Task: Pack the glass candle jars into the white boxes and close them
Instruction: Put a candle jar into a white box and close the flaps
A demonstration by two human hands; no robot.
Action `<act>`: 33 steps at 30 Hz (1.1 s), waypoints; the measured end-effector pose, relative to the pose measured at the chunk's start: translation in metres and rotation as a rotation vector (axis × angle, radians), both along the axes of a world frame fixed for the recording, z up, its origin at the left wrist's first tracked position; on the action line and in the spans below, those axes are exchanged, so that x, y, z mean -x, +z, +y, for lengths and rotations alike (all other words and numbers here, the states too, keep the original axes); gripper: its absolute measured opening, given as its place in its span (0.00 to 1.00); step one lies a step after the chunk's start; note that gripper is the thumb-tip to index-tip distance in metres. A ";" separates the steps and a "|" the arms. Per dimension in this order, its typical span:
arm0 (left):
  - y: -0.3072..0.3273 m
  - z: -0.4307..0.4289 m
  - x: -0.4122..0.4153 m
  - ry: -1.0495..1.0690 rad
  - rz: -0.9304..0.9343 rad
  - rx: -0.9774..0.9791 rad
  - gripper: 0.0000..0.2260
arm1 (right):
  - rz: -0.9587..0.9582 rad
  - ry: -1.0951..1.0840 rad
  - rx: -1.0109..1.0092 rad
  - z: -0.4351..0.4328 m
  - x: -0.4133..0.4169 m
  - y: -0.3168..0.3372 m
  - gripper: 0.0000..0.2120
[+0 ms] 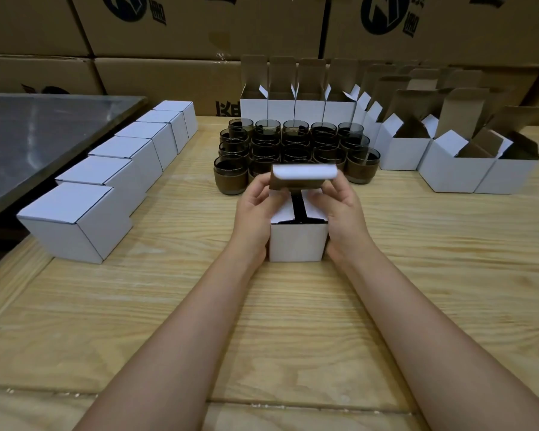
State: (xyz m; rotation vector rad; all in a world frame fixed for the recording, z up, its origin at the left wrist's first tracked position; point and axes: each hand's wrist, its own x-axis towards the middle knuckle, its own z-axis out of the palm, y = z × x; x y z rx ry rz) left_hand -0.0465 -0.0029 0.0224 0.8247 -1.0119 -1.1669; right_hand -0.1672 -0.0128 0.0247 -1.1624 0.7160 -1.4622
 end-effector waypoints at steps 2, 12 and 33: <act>-0.001 0.001 0.002 0.000 0.005 0.016 0.09 | -0.042 -0.004 0.024 0.001 -0.002 -0.003 0.07; -0.006 0.002 0.001 -0.054 0.132 0.030 0.10 | 0.240 -0.180 0.276 0.008 -0.006 -0.017 0.16; -0.008 0.005 0.000 -0.003 -0.009 0.068 0.09 | 0.507 -0.118 0.325 0.013 0.006 -0.013 0.13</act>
